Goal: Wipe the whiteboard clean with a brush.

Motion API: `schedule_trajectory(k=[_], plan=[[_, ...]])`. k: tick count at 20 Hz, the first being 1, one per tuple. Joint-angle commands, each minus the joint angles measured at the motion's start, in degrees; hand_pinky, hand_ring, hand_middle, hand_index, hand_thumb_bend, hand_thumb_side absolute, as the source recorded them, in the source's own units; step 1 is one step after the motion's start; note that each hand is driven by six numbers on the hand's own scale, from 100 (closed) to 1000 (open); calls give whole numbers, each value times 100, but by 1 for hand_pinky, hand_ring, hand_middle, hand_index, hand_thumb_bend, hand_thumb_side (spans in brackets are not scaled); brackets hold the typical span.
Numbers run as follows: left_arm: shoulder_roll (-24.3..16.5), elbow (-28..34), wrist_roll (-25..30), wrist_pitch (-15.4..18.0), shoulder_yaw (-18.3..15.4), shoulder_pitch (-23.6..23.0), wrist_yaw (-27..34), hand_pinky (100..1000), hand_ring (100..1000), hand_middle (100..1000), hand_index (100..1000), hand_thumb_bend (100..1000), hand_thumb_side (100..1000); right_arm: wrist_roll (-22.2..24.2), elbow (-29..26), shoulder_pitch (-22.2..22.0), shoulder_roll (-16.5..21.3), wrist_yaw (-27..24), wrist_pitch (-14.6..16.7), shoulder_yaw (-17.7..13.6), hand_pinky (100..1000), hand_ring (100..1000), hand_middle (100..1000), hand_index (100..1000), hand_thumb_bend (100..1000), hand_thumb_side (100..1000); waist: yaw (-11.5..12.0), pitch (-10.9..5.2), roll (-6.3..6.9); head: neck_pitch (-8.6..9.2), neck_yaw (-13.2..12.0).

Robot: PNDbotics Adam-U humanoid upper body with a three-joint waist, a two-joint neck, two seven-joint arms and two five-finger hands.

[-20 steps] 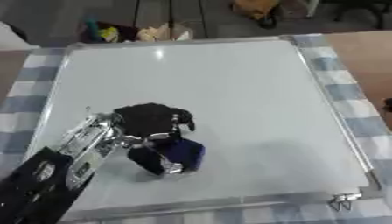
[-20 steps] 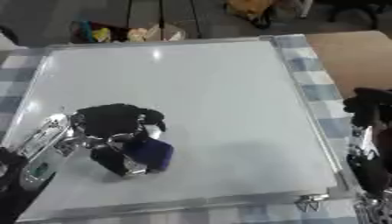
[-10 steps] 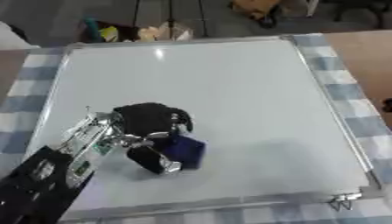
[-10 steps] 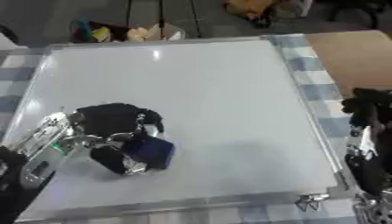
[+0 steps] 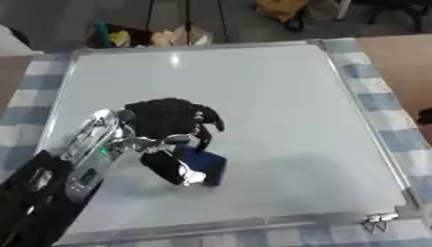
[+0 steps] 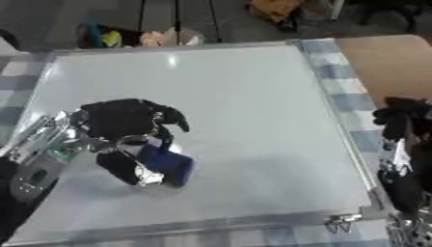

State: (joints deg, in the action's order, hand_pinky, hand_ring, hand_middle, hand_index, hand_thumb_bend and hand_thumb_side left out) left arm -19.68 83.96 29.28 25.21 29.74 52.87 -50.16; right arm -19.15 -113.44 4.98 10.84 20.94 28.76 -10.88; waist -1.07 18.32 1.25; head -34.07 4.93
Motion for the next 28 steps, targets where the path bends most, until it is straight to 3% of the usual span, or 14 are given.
schedule_trajectory(k=[1, 7, 8, 9, 14, 28], plan=[[-130, 150, 103, 41, -71, 128, 52, 740, 923, 850, 517, 355, 796, 13, -116, -3, 42, -57, 18, -12, 467, 535, 457, 676, 100, 708, -10, -118, -25, 45, 5], [-253, 134, 743, 578, 72, 73, 151, 734, 912, 854, 495, 387, 723, 9, -116, -7, 38, -58, 19, -19, 467, 535, 456, 676, 100, 708, -6, -117, -21, 56, 19], [-262, 131, 804, 640, 68, 68, 169, 728, 906, 850, 485, 417, 673, 9, -116, -8, 37, -58, 19, -19, 468, 535, 456, 676, 100, 706, -7, -117, -21, 59, 21], [-272, 129, 853, 699, 70, 63, 185, 721, 899, 843, 479, 380, 681, 9, -116, -8, 36, -59, 20, -18, 468, 535, 456, 676, 100, 708, -8, -115, -21, 64, 24], [-316, 30, 933, 871, 50, 25, 193, 703, 889, 828, 464, 389, 676, 21, -116, -7, 19, -58, 21, -14, 467, 535, 455, 677, 100, 708, -9, -101, -24, 77, 43], [-192, -419, -26, 1034, -43, 20, -462, 636, 836, 761, 375, 300, 594, 70, -116, -2, -32, -53, 12, 8, 467, 535, 453, 677, 100, 705, -30, -64, -31, 126, 59]])
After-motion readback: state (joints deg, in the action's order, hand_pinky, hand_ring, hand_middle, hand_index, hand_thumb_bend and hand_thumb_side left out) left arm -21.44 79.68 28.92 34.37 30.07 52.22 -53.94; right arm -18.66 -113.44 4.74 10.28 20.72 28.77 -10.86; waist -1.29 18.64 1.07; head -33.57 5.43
